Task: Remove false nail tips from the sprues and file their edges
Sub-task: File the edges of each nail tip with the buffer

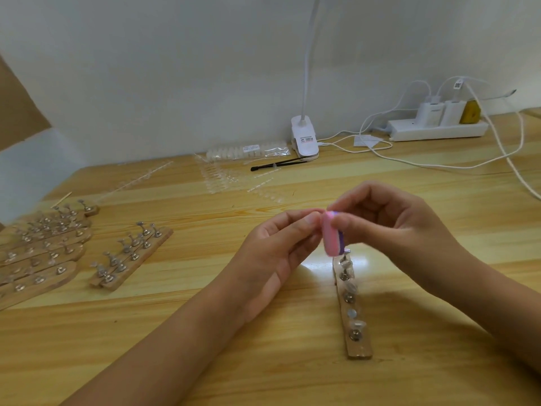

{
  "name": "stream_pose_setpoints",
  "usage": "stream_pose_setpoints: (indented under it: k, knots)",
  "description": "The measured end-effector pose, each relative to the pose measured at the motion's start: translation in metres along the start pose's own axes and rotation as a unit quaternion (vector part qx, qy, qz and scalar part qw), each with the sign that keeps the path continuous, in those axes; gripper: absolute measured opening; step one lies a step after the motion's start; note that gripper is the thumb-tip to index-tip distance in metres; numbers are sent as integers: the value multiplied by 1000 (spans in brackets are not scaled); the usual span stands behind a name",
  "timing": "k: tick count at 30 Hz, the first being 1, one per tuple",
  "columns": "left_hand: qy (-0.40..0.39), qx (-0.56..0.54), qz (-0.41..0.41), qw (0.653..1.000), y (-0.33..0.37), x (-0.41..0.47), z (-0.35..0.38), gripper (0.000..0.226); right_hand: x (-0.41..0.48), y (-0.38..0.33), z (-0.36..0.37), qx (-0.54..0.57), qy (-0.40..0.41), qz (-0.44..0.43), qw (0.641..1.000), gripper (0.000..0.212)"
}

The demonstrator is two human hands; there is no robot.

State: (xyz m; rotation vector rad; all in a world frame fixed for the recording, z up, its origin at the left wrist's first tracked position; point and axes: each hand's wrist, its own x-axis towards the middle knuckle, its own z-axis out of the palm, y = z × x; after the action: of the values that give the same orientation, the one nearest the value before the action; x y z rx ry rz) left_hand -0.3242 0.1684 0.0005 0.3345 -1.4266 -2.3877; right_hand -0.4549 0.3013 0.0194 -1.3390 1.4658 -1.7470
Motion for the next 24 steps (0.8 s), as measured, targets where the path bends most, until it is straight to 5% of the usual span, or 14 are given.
stream_pose_setpoints:
  k: [4,15,19,21,24]
  knots:
    - [9,-4,-13,1000,-2,1,0,21,4,-4,-5,43,72,-25,996,30]
    - [2,13,-36,999,-1,2,2,30,1,2,-9,-92,32,-80,992,11]
    - [-19,25,-54,998,0,1,3,24,0,10,-7,-137,24,-93,986,29]
    - [-24,32,-58,998,-1,0,3,23,-2,13,-6,-243,-5,-141,960,16]
    - [-36,36,-59,997,-1,-1,3,22,-3,13,-5,-374,-31,-196,906,28]
